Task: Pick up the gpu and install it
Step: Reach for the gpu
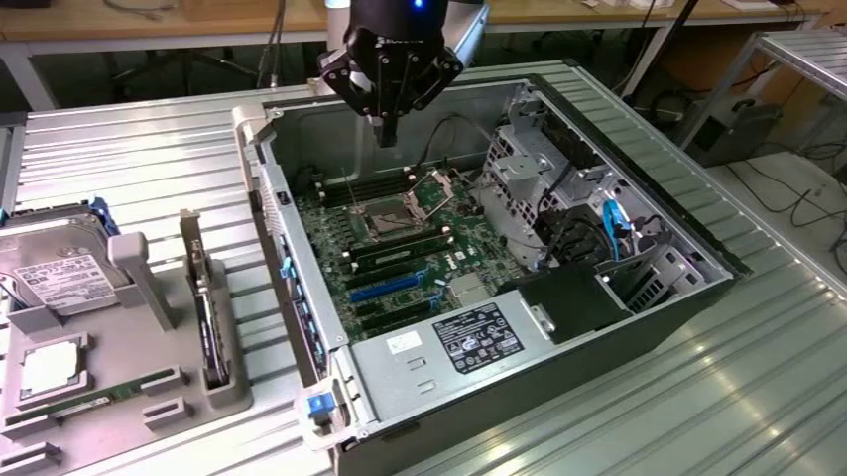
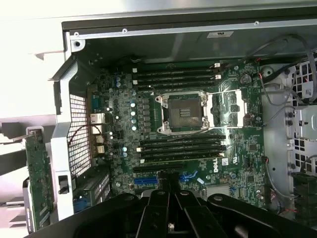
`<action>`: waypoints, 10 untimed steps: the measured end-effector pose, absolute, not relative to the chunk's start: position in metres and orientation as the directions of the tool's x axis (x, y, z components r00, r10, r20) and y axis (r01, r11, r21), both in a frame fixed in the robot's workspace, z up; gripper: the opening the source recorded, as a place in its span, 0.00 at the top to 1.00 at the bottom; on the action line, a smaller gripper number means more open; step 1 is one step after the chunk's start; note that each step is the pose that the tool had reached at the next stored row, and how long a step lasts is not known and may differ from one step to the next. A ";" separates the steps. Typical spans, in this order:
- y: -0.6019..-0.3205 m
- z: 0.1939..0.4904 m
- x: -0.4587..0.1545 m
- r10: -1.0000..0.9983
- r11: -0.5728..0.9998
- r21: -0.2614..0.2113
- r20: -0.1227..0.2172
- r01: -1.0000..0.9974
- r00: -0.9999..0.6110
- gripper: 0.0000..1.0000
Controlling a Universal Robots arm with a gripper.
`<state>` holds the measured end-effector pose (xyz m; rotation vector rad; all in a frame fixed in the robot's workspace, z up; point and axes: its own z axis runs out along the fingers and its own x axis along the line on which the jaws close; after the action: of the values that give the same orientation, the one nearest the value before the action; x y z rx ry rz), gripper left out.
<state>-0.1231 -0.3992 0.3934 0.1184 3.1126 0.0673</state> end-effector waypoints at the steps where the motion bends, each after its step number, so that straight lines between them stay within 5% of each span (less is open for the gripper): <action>1: -0.400 0.393 -0.125 0.076 0.996 0.044 -0.024 0.075 -0.997 0.89; 10: -0.414 0.393 -0.159 0.076 0.996 0.044 -0.025 0.075 -0.997 0.89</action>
<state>-0.1590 -0.4138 0.3933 0.1178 3.1123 0.0676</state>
